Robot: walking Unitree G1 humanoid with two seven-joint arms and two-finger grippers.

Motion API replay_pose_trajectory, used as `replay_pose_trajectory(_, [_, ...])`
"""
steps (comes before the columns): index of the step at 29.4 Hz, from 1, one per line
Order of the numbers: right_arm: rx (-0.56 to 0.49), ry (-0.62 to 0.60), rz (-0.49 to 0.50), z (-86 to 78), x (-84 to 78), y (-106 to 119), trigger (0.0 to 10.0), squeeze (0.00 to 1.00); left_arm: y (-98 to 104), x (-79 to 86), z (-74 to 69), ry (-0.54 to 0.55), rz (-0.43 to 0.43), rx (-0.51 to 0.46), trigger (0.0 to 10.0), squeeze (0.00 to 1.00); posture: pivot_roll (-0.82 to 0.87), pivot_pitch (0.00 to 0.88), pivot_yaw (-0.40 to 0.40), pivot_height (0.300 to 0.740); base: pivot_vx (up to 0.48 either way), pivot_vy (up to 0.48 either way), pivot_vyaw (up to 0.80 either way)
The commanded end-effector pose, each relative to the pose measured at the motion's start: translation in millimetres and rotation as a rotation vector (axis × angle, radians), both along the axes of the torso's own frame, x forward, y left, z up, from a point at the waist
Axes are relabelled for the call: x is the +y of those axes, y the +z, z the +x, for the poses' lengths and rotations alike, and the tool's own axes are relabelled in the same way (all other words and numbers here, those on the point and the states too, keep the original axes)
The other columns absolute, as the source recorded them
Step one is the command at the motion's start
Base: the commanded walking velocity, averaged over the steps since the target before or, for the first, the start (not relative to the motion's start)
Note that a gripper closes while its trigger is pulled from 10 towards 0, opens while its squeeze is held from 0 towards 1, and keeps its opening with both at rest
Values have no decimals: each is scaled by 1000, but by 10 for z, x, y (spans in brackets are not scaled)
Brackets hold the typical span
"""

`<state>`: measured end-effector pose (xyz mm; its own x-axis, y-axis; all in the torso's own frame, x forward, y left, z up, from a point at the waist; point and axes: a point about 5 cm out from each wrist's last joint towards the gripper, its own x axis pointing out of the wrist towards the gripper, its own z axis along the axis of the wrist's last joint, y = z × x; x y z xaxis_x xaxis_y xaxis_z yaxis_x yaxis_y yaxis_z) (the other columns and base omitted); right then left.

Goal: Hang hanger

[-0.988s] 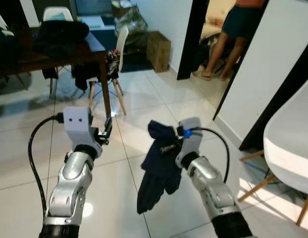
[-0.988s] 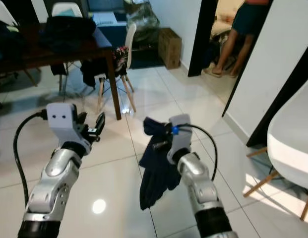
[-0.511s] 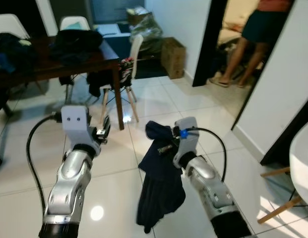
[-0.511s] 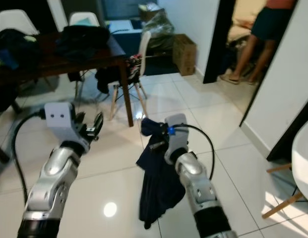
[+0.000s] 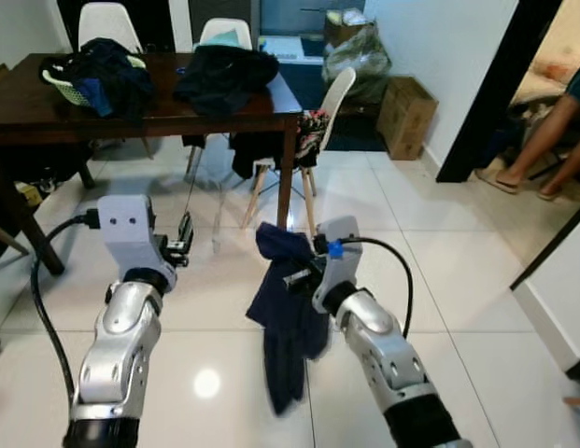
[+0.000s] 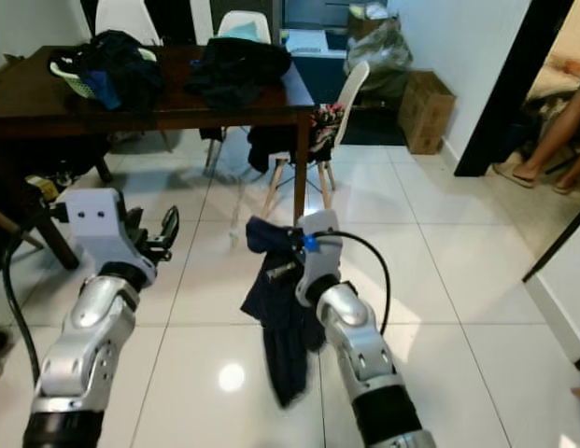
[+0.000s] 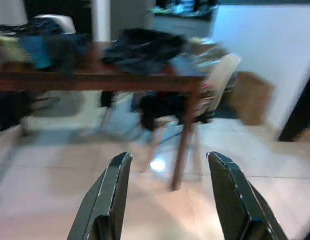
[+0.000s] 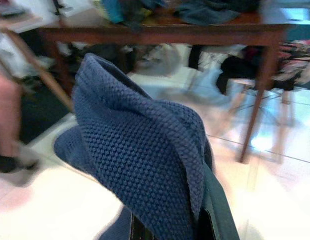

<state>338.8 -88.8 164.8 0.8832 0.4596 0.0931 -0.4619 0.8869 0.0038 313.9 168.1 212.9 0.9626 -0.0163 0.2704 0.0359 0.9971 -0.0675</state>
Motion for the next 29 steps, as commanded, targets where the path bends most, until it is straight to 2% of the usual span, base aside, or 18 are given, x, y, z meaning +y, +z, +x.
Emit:
replay_pose_trajectory(1, [-16, 13, 19, 1, 40, 46, 10000, 0, -51, 56, 6, 23, 0, 25, 10000, 0, 33, 131, -64, 740, 398, 0, 0])
replay_pose_trajectory(9, [-10, -41, 41, 39, -25, 67, 10000, 0, -53, 41, 22, 18, -5, 31, 10000, 0, 32, 140, -64, 740, 398, 0, 0])
replay_pose_trajectory(18, [-17, -63, 46, 57, -29, 77, 10000, 0, -39, 10, 42, -4, -6, 29, 10000, 0, 32, 124, -56, 740, 405, 0, 0])
replay_pose_trajectory(21, [-14, -71, 52, 67, -34, 83, 10000, 0, -25, 6, 60, -9, -7, 29, 10000, 0, 32, 143, -56, 740, 409, 0, 0])
replay_pose_trajectory(29, [-18, -101, 50, 63, -76, 79, 10000, 0, -83, 3, 40, -8, -9, 44, 10000, 0, 22, 122, -53, 740, 412, 0, 0])
